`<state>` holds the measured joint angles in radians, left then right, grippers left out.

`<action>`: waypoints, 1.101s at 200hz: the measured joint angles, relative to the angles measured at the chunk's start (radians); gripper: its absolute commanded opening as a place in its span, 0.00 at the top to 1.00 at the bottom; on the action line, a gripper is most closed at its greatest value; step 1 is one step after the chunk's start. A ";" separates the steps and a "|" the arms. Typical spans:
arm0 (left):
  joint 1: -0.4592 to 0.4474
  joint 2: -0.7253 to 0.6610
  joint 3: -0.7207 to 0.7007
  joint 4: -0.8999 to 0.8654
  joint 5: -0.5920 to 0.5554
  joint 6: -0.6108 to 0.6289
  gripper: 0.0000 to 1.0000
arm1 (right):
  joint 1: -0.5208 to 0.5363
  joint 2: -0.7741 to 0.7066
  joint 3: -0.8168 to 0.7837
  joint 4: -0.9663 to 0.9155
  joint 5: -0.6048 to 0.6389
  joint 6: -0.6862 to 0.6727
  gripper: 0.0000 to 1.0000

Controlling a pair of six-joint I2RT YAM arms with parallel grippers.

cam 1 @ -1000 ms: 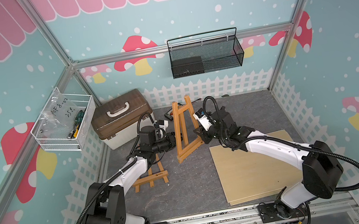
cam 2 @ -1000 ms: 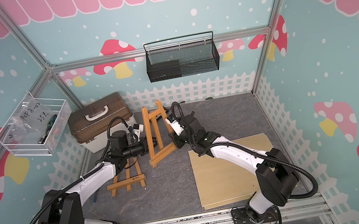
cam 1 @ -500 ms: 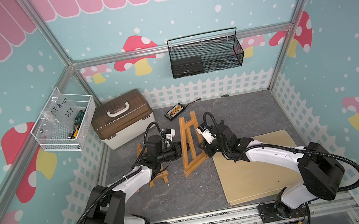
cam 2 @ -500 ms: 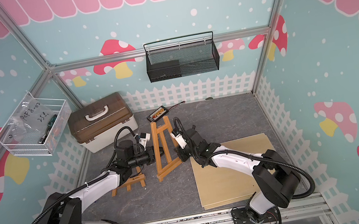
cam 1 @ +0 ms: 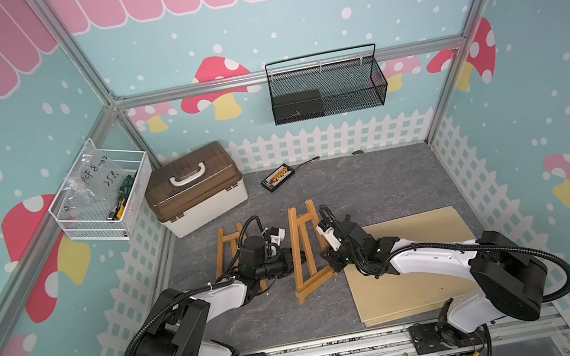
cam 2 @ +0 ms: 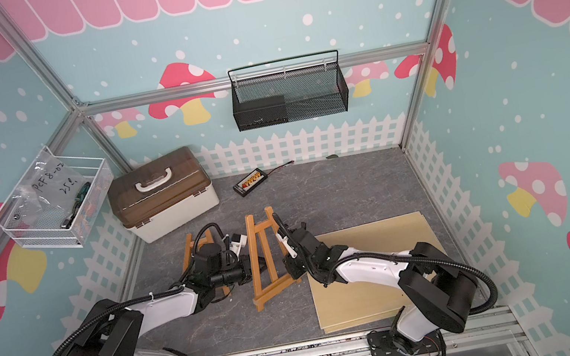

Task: Disassemble the easel
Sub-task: Place the easel at the center of the board.

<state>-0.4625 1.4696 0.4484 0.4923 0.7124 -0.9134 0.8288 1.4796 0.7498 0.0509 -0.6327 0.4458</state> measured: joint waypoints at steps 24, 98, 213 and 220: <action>0.000 0.020 -0.011 0.013 -0.005 0.000 0.71 | 0.006 0.019 0.000 0.002 0.023 0.016 0.82; 0.020 -0.029 -0.016 -0.126 -0.085 0.067 0.68 | 0.014 0.045 0.014 -0.002 0.080 0.072 0.82; 0.233 -0.423 0.031 -0.579 -0.190 0.249 0.49 | 0.016 0.225 0.211 -0.148 0.174 0.107 0.82; 0.234 -0.428 0.035 -0.593 -0.195 0.258 0.46 | 0.017 0.241 0.230 -0.162 0.174 0.109 0.82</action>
<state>-0.2283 1.0416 0.4839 -0.1009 0.5175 -0.6556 0.8455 1.7206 0.9794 -0.1112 -0.4587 0.5549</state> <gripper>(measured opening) 0.490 0.225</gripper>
